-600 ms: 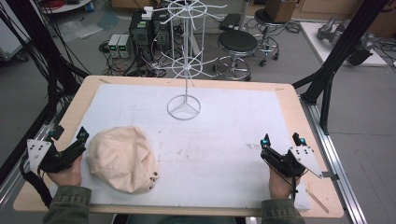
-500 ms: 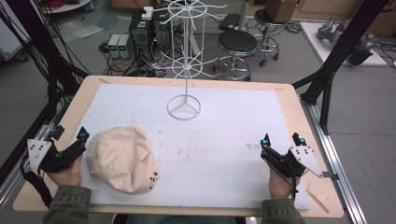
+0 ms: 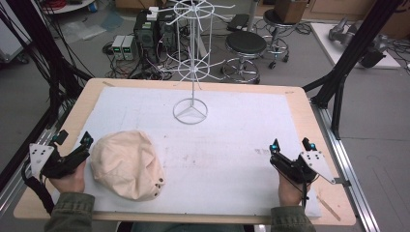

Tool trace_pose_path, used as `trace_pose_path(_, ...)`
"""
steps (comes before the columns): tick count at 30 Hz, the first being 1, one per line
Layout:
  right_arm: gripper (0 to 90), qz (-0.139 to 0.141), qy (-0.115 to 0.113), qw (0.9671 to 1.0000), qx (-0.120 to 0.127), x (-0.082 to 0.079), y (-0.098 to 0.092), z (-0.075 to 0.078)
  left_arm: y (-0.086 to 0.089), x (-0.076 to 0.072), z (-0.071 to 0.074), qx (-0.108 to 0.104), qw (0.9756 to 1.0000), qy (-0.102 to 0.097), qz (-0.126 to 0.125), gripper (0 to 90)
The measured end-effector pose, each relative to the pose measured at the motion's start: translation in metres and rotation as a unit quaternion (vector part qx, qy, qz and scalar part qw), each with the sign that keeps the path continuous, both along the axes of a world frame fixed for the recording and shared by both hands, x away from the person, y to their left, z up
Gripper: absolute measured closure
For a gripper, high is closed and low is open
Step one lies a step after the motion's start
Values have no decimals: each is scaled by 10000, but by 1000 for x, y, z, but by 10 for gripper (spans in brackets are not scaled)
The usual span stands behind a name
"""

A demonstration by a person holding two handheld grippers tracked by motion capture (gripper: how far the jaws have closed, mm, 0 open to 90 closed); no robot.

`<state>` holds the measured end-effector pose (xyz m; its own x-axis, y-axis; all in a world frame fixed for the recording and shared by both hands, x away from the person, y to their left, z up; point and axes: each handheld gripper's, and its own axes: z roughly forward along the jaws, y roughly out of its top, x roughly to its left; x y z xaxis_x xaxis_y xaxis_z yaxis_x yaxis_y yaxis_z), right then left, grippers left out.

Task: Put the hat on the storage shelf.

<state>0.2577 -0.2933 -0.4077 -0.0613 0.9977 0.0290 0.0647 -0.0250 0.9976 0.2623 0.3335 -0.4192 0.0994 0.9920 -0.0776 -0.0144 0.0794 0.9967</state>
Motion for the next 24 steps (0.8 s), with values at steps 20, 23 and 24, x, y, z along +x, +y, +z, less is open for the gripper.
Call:
trace_pose_path(20, 50, 87, 125, 9998, 99, 3, 0, -2, 0, 12, 12, 26, 9983, 193, -556, 236)
trace_pose_path(23, 49, 112, 131, 9998, 120, 4, 0, -2, -1, 14, 19, 117, 9974, 189, -689, 236)
trace_pose_path(24, 49, 112, 131, 9998, 120, 4, 0, -2, -1, 14, 19, 117, 9974, 189, -689, 236)
